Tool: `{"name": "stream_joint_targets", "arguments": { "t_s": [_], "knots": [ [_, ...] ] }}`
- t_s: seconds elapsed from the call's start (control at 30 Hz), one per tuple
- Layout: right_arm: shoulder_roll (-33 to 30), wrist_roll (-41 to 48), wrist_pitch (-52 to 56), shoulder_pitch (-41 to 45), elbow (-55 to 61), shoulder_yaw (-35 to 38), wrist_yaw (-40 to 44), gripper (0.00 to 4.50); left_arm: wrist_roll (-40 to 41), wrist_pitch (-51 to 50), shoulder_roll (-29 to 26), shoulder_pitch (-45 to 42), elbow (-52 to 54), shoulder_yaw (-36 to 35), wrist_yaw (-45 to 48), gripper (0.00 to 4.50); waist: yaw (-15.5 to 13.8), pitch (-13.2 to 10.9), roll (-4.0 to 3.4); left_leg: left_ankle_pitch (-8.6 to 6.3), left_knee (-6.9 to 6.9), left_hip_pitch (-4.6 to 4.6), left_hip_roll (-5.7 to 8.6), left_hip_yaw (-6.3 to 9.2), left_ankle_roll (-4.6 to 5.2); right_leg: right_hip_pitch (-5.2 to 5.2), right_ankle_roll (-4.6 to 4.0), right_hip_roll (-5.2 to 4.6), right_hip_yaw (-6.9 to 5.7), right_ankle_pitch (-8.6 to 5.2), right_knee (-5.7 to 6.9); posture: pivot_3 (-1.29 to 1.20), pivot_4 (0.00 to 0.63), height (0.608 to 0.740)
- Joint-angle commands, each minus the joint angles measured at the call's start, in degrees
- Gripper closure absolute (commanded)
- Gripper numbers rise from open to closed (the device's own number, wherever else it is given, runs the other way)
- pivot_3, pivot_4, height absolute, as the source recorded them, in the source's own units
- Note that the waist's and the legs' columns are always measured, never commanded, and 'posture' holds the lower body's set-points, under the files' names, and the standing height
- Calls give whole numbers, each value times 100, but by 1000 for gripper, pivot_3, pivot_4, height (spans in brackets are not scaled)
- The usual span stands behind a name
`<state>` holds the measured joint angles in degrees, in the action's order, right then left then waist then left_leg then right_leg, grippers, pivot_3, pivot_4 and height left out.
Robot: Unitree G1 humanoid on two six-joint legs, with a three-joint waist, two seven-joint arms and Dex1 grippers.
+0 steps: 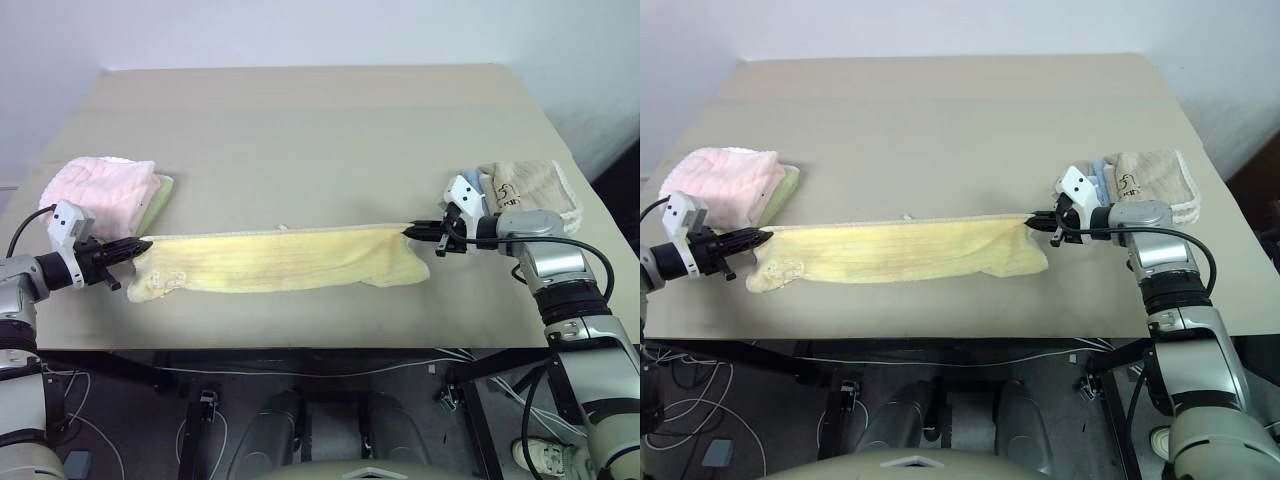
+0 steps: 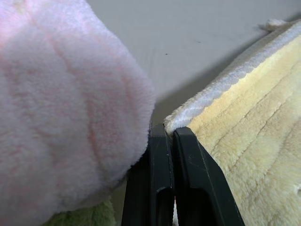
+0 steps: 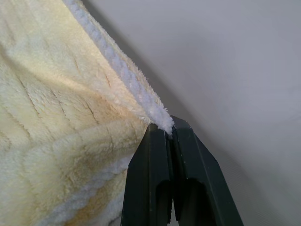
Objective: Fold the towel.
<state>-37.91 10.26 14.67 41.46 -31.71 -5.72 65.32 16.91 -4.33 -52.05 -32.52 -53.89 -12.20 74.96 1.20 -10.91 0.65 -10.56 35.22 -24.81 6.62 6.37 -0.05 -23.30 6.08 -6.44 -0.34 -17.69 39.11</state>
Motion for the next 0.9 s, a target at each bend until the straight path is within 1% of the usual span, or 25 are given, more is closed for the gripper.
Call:
{"name": "stream_joint_targets", "arguments": {
  "t_s": [0.03,0.2,0.43,0.53,0.63,0.7,0.9],
  "knots": [
    [-241,4,-6,120,98,314,-135,4500,88,-80,-156,104,147,-205,-1,4461,-2,0,0,0,0,0,0,0,0,0,0,0,1,0,0,0,150,740],
    [-67,-52,-16,142,51,239,-284,4500,36,-80,-26,409,296,-157,-97,4461,2,0,0,0,1,1,-1,-1,0,0,-1,0,2,0,1,0,150,740],
    [47,-26,-61,132,36,218,-245,4500,181,-112,132,419,280,-357,-382,4461,-6,1,0,0,1,1,-2,-2,-1,0,-1,1,3,1,2,0,150,740],
    [58,112,79,79,229,249,-115,3837,251,-162,129,408,295,-422,-408,3807,-1,1,1,0,2,1,-3,-2,-1,-1,-2,1,3,1,2,0,150,740],
    [57,126,105,43,310,248,-70,2920,300,-150,158,425,340,-530,-471,2882,1,1,0,0,1,1,-3,-2,-1,-1,-1,1,3,1,2,0,150,740],
    [79,128,117,44,328,271,-104,2207,311,-104,175,440,363,-565,-537,2150,-1,1,0,0,1,1,-3,-2,-1,-1,-2,1,3,1,2,0,150,740],
    [54,239,357,16,467,432,-148,253,398,31,262,703,679,-707,-673,197,-4,1,0,0,1,1,-3,-2,-1,-1,-2,1,3,1,2,0,150,740]
  ]
}}
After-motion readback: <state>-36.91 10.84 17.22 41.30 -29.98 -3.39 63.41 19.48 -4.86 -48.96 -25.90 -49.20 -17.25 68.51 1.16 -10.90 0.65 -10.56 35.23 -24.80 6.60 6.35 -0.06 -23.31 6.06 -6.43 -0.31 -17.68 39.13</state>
